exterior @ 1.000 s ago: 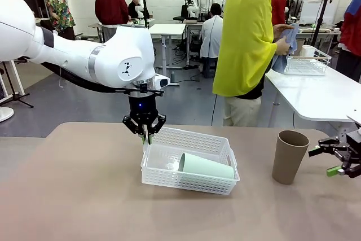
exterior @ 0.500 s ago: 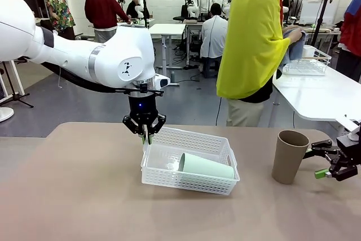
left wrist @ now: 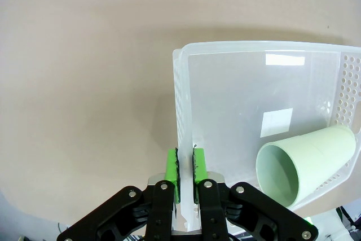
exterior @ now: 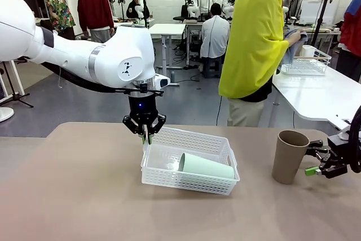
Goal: Clean and organize the cups into the basket.
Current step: Pick up the Reusable plastic cup from the right side of the table and stack it inside the Organizing basket in the center of the table.
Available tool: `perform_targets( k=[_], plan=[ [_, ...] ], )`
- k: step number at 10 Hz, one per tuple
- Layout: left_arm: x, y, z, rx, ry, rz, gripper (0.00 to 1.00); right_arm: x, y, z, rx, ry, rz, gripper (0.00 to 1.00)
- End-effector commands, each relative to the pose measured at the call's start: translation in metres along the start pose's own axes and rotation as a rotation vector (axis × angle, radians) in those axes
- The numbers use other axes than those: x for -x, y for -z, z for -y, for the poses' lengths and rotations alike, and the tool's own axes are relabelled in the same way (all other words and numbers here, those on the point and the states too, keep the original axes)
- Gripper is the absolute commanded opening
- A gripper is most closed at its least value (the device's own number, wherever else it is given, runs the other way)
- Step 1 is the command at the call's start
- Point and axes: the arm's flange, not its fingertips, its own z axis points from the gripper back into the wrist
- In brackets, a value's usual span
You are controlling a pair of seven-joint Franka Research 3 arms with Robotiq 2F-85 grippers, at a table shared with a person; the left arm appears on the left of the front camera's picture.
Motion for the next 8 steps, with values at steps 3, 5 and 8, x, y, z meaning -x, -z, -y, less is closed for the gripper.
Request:
perform_targets(
  k=[3, 5, 8],
  plan=[
    [0.001, 0.001, 0.000, -0.003, 0.003, -0.001, 0.00, -0.005, 0.015, 0.014, 0.037, 0.046, 0.004, 1.00],
    [0.001, 0.001, 0.000, -0.003, 0.003, -0.001, 0.00, -0.005, 0.024, 0.016, 0.018, 0.052, 0.008, 1.00],
    [0.001, 0.001, 0.000, -0.003, 0.003, -0.001, 0.00, -0.006, 0.037, 0.022, -0.042, 0.045, 0.048, 1.00]
  ],
)
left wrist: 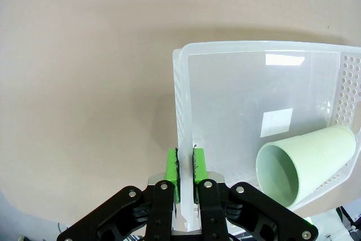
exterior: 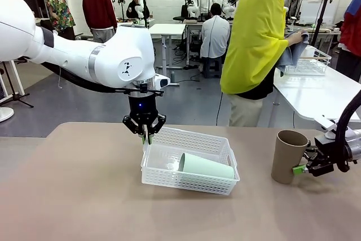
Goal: Clean and organize the cups into the basket.
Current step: Pick up the Reusable plastic cup from the right side of the table and stack it inside the Organizing basket in the center of the table.
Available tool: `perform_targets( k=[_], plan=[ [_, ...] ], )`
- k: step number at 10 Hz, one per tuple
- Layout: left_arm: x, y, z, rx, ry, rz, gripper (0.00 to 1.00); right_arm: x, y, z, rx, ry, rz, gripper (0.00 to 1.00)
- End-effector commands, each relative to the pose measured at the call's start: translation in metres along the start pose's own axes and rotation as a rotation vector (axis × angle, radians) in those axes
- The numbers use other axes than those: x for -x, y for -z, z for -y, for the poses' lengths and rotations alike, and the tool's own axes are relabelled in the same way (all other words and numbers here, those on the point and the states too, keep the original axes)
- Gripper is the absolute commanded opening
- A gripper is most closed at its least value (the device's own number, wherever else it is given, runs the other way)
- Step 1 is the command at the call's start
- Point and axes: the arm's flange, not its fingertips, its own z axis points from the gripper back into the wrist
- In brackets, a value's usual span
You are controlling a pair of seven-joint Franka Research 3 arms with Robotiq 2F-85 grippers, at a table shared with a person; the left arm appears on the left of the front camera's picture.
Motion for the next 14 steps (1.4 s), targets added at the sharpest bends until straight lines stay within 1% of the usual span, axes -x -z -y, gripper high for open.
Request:
perform_targets(
  k=[1, 4, 5, 7, 8, 9, 10, 11, 12, 13, 14],
  plan=[
    [0.001, 0.001, 0.000, -0.003, 0.003, -0.001, 0.00, -0.004, 0.011, 0.011, -0.060, 0.006, 0.051, 1.00],
    [0.001, 0.001, 0.000, -0.003, 0.003, -0.001, 0.00, -0.004, 0.026, 0.012, -0.142, -0.041, 0.048, 1.00],
    [0.001, 0.001, 0.000, -0.003, 0.003, -0.001, 0.00, -0.003, 0.027, 0.011, -0.172, -0.076, 0.036, 0.71],
    [0.001, 0.001, 0.000, -0.003, 0.003, -0.001, 0.00, -0.003, 0.026, 0.010, -0.182, -0.079, 0.034, 0.11],
    [0.001, 0.001, 0.000, -0.003, 0.003, -0.001, 0.00, -0.003, 0.027, 0.009, -0.189, -0.080, 0.031, 0.00],
    [0.001, 0.001, 0.000, -0.003, 0.003, -0.001, 0.00, -0.008, 0.029, 0.004, -0.197, -0.079, 0.017, 0.00],
    [0.001, 0.001, 0.000, -0.003, 0.003, -0.001, 0.00, -0.029, 0.031, -0.012, -0.186, -0.049, -0.036, 0.00],
    [0.001, 0.001, 0.000, -0.003, 0.003, -0.001, 0.00, -0.064, 0.034, -0.038, -0.212, -0.005, -0.136, 0.00],
    [0.001, 0.001, 0.000, -0.003, 0.003, -0.001, 0.00, -0.110, 0.036, -0.070, -0.207, -0.003, -0.223, 0.00],
    [0.001, 0.001, 0.000, -0.003, 0.003, -0.001, 0.00, -0.149, 0.031, -0.095, -0.194, -0.014, -0.248, 0.00],
    [0.001, 0.001, 0.000, -0.003, 0.003, -0.001, 0.00, -0.187, 0.023, -0.119, -0.150, -0.034, -0.283, 0.00]
  ],
)
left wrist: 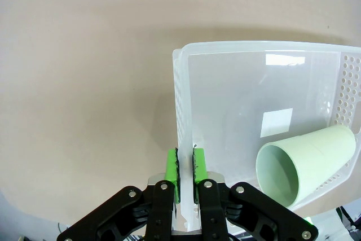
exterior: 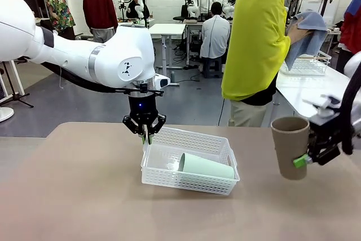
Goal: Clean and organize the cups into the basket.
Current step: Pick up the Reusable plastic cup from the right side of the table and stack it inside the Organizing basket in the center of the table.
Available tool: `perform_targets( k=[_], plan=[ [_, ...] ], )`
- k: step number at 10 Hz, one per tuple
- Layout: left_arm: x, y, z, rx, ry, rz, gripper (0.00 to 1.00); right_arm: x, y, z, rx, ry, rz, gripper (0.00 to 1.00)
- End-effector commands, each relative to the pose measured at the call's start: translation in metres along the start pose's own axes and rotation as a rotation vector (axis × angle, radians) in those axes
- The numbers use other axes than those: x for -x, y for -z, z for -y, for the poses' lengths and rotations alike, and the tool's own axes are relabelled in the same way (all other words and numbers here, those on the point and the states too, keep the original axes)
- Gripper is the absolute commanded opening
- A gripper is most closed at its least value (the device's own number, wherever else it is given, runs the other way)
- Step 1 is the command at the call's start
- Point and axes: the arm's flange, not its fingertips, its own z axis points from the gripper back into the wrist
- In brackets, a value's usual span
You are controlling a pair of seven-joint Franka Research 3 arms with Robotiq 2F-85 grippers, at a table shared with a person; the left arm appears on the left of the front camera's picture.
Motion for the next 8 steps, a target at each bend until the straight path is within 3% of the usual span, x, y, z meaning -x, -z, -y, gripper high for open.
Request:
perform_targets(
  k=[1, 5, 6, 8],
  plan=[
    [0.001, 0.001, 0.000, -0.003, 0.003, -0.001, 0.00, -0.073, -0.017, -0.050, 0.074, 0.036, -0.083, 0.00],
    [0.001, 0.001, 0.000, -0.003, 0.003, -0.001, 0.00, -0.164, -0.029, -0.092, 0.199, 0.064, -0.162, 0.00],
    [0.001, 0.001, 0.000, -0.003, 0.003, -0.001, 0.00, -0.174, -0.022, -0.089, 0.228, 0.109, -0.220, 0.00],
    [0.001, 0.001, 0.000, -0.003, 0.003, -0.001, 0.00, -0.179, 0.013, -0.057, 0.321, 0.251, -0.433, 0.00]
  ],
)
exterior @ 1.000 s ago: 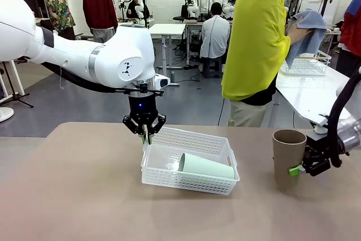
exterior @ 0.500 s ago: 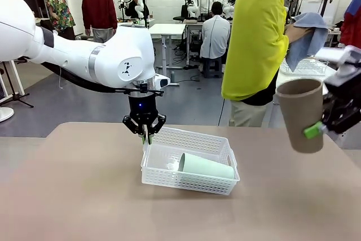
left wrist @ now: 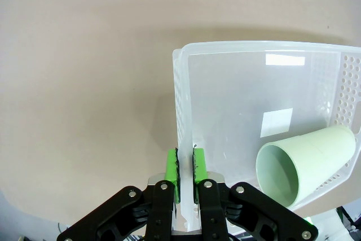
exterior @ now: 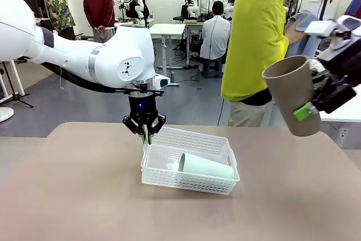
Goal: Clean and organize the cups into the basket.
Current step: Pick up the Reusable plastic cup from the right side of the table and stack it inside the Organizing basket in the center of the table.
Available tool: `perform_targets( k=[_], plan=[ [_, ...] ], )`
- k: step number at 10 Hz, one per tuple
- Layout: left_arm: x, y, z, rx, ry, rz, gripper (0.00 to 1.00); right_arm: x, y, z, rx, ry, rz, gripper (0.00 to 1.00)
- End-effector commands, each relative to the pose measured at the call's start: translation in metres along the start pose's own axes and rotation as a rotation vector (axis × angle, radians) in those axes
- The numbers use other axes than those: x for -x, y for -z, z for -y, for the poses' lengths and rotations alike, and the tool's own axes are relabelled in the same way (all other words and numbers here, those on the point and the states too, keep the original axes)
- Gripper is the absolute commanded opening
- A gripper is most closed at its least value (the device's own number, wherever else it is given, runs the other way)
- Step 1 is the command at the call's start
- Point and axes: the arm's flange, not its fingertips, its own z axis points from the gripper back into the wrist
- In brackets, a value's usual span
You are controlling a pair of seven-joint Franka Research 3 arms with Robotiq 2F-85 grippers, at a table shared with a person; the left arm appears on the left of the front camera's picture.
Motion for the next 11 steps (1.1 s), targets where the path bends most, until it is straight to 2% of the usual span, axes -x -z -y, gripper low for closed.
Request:
perform_targets(
  k=[1, 3, 4, 7, 8, 9, 10, 11],
  plan=[
    [0.001, 0.001, 0.000, -0.003, 0.003, -0.001, 0.00, -0.019, 0.049, 0.023, 0.066, 0.123, -0.234, 0.00],
    [0.001, 0.001, 0.000, -0.003, 0.003, -0.001, 0.00, -0.033, 0.091, 0.040, 0.157, 0.132, -0.361, 0.00],
    [0.001, 0.001, 0.000, -0.003, 0.003, -0.001, 0.00, -0.050, 0.120, 0.046, 0.174, 0.097, -0.417, 0.00],
    [0.001, 0.001, 0.000, -0.003, 0.003, -0.001, 0.00, -0.079, 0.173, 0.054, 0.210, 0.042, -0.519, 0.00],
    [0.001, 0.001, 0.000, -0.003, 0.003, -0.001, 0.00, -0.085, 0.174, 0.053, 0.209, 0.001, -0.502, 0.00],
    [0.001, 0.001, 0.000, -0.003, 0.003, -0.001, 0.00, -0.077, 0.162, 0.048, 0.155, -0.071, -0.452, 0.00],
    [0.001, 0.001, 0.000, -0.003, 0.003, -0.001, 0.00, -0.040, 0.145, 0.035, -0.057, -0.232, -0.298, 0.00],
    [0.001, 0.001, 0.000, -0.003, 0.003, -0.001, 0.00, -0.082, 0.180, 0.048, 0.186, -0.021, -0.496, 0.00]
  ],
)
